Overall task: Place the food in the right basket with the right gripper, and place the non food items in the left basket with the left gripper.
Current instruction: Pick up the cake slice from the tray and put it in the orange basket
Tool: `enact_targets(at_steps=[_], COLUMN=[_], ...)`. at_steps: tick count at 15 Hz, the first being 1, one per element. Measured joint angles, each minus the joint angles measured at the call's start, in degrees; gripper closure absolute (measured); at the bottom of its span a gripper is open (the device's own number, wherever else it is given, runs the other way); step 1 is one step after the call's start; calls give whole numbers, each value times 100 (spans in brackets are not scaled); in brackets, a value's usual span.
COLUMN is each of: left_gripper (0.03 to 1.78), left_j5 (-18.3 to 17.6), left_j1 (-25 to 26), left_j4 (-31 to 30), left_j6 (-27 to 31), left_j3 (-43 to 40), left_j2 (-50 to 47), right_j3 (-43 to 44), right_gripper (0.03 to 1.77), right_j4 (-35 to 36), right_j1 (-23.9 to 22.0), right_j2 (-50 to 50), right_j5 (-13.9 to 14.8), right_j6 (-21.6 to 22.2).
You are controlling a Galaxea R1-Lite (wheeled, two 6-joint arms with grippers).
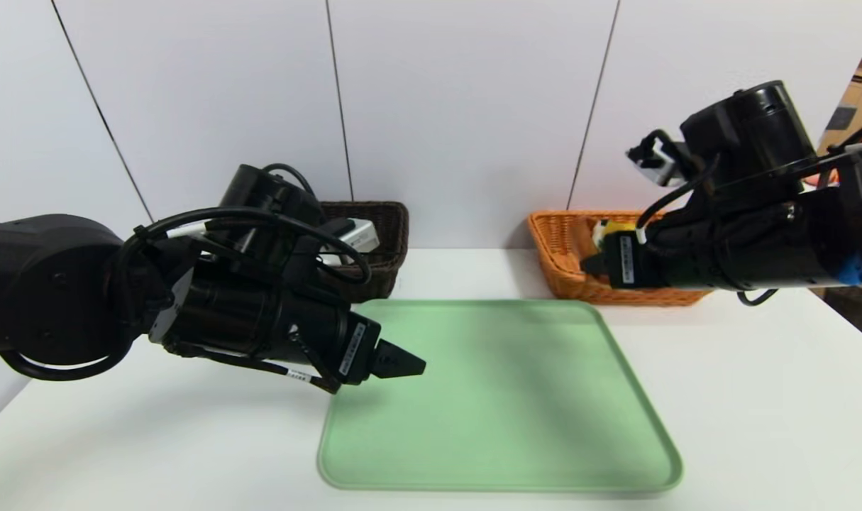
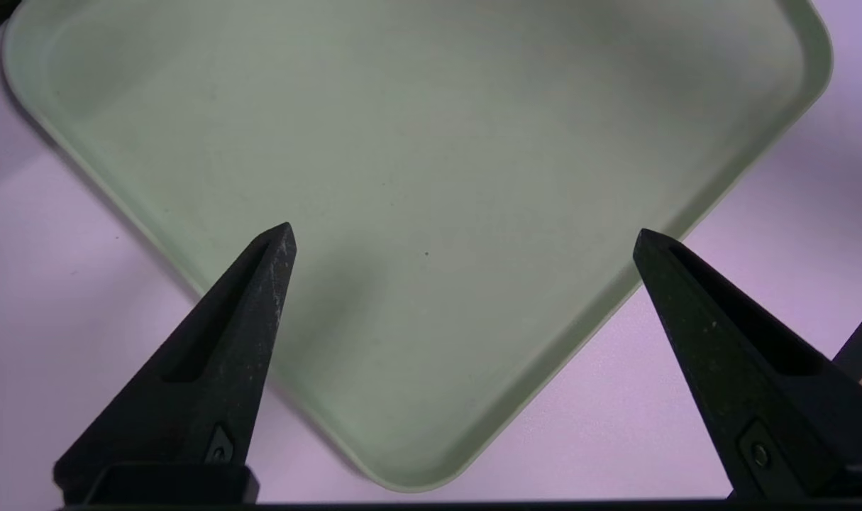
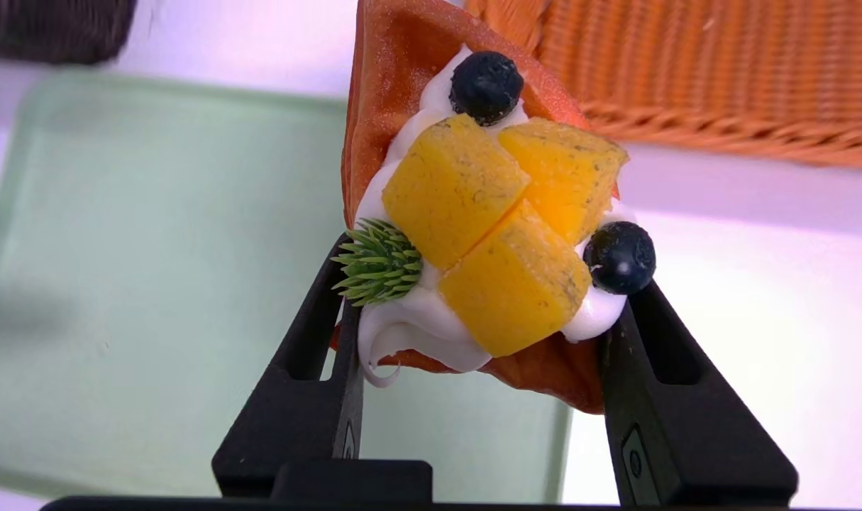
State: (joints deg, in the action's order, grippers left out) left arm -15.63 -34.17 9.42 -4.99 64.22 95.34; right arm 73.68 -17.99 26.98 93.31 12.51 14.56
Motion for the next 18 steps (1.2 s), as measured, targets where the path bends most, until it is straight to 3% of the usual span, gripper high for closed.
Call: enact_targets(at_steps=[7, 15, 18], left_gripper=[12, 12, 12], left_j5=[23, 17, 17], left_j1=[20, 165, 230], left_j4=[-9, -13, -15], left_j6=[4, 2, 4], left_j3=[11, -50, -72], left_j2=[41, 155, 177], right_j3=[1091, 2811, 3241], right_gripper=[92, 93, 93], right_j4=[711, 516, 171], right_j1=[-923, -1668, -1847], right_j2=[1025, 3012, 3430], right_j5=[-11, -28, -38], right_j6=[-172, -924, -1005])
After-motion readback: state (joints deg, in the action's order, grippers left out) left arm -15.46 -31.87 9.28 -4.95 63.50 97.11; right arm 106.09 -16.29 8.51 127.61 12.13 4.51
